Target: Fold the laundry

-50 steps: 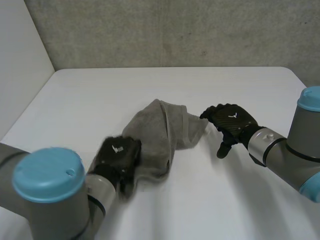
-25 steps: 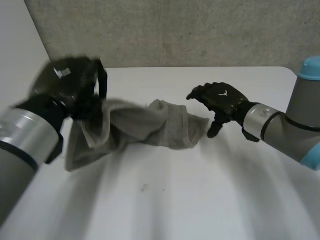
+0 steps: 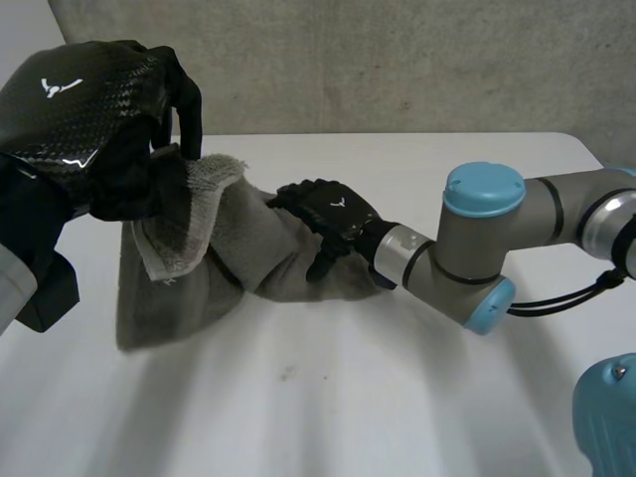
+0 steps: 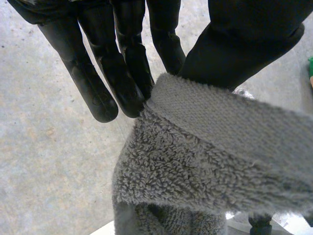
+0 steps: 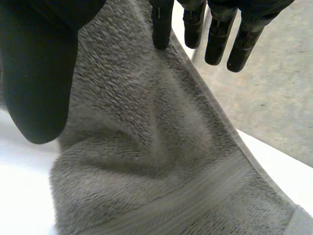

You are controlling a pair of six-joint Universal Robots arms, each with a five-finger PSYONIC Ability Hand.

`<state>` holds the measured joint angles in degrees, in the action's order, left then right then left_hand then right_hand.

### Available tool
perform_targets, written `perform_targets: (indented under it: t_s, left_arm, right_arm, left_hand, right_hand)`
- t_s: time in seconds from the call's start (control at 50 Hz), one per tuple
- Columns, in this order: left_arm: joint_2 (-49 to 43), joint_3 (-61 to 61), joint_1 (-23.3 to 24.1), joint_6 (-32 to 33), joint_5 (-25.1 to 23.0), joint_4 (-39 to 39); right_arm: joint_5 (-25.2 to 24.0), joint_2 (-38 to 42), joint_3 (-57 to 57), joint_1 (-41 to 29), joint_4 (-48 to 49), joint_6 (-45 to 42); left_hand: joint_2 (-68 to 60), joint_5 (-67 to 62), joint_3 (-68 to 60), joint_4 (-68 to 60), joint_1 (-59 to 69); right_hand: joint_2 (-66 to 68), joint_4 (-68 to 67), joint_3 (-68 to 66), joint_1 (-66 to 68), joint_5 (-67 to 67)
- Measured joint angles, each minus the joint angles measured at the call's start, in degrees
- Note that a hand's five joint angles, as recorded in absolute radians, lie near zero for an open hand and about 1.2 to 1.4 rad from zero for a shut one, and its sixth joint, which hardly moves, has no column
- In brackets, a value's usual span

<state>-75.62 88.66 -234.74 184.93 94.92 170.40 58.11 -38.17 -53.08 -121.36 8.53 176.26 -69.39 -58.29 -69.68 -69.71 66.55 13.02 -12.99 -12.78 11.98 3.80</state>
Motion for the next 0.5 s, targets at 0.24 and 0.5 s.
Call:
perform_targets:
  t_s: [0.24,0.5]
  left_arm:
    - [2.95,0.22,0.18,0.08,-0.25,-0.98]
    - [5.0,2.11,0.12,0.16,-0.38,-1.65]
  right_arm:
    - [3.8,3.14,4.04,-0.7,1.71,8.07]
    - [0.04,6.92,9.62,-1.36,-0.2,11.35]
  left_hand:
    - [0.0,0.0,0.0,0.0,0.0]
    - [0.0,0.01,0.0,0.0,0.0]
  right_hand:
    - [-0.05,0.11,0.1,-0.01,-0.08]
    - [28.53,-28.09,-28.35,23.8,25.78]
